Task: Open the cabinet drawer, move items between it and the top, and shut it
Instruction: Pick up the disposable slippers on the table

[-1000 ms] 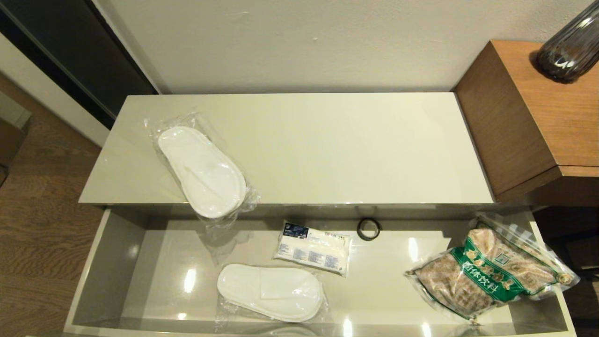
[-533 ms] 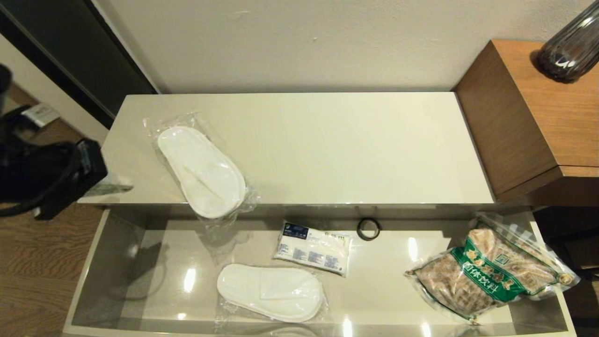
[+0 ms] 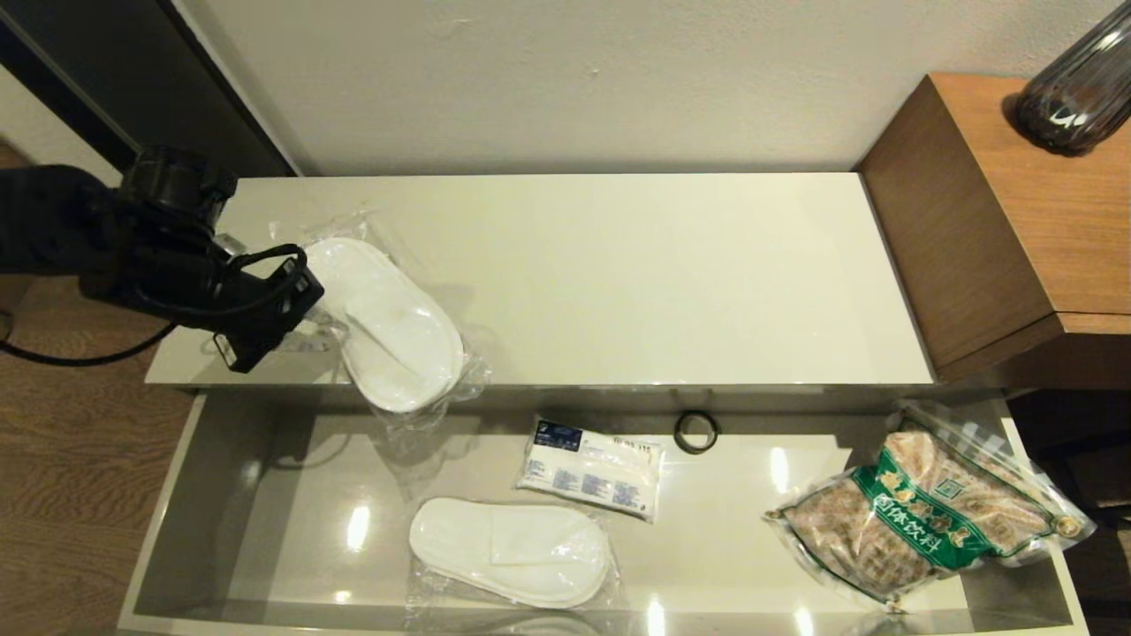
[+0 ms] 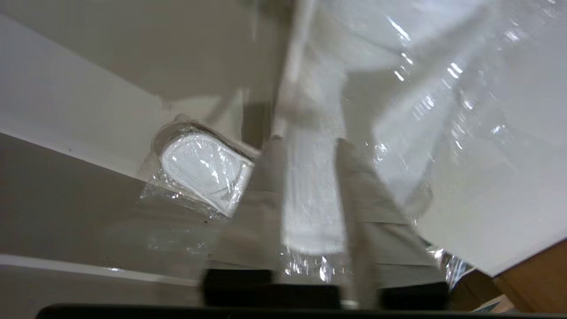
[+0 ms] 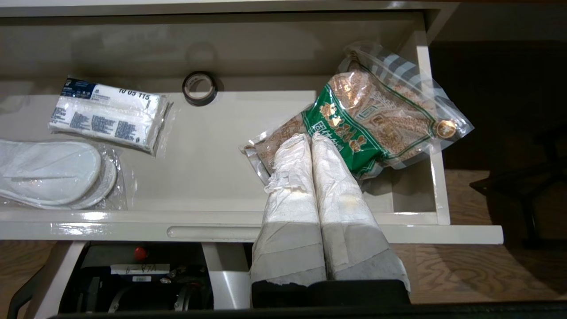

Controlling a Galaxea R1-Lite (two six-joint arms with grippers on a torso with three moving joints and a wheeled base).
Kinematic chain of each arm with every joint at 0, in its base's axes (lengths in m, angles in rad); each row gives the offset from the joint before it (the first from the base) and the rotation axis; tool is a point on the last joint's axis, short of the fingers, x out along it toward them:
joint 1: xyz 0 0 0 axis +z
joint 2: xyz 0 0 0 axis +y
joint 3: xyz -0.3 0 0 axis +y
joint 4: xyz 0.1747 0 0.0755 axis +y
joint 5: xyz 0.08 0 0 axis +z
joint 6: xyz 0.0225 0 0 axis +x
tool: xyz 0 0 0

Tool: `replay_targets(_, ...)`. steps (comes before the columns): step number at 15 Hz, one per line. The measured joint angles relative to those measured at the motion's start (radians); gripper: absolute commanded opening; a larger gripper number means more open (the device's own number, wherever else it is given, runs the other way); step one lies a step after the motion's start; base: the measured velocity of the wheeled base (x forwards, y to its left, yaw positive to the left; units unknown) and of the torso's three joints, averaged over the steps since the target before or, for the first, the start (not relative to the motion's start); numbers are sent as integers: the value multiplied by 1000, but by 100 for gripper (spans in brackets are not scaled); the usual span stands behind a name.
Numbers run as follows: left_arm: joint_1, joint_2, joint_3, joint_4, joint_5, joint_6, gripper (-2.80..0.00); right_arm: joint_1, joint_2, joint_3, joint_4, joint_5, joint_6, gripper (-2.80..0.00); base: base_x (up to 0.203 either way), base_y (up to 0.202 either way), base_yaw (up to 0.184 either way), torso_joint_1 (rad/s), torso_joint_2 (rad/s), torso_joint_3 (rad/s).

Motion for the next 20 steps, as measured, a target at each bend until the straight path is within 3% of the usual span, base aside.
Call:
replay_targets(4, 0, 25, -5, -148, -16, -119, 0, 0, 0, 0, 0, 0, 0, -280, 0, 0, 0, 0, 0, 0)
replay_targets(9, -2, 40, 3, -203, -18, -135, 0, 0, 0, 0, 0, 0, 0, -280, 0, 0, 0, 0, 0, 0)
replay_targets(11, -2, 40, 26, -226, -80, -143, 0, 0, 0, 0, 0, 0, 0, -280, 0, 0, 0, 0, 0, 0)
replay_targets(13, -1, 36, 78, -327, -169, -177, 0, 0, 0, 0, 0, 0, 0, -280, 0, 0, 0, 0, 0, 0)
replay_targets(16, 0, 29, 162, -502, -218, -255, 0, 0, 0, 0, 0, 0, 0, -280, 0, 0, 0, 0, 0, 0)
replay_targets(20, 23, 14, 258, -631, -333, -277, 0, 0, 0, 0, 0, 0, -1, -280, 0, 0, 0, 0, 0, 0)
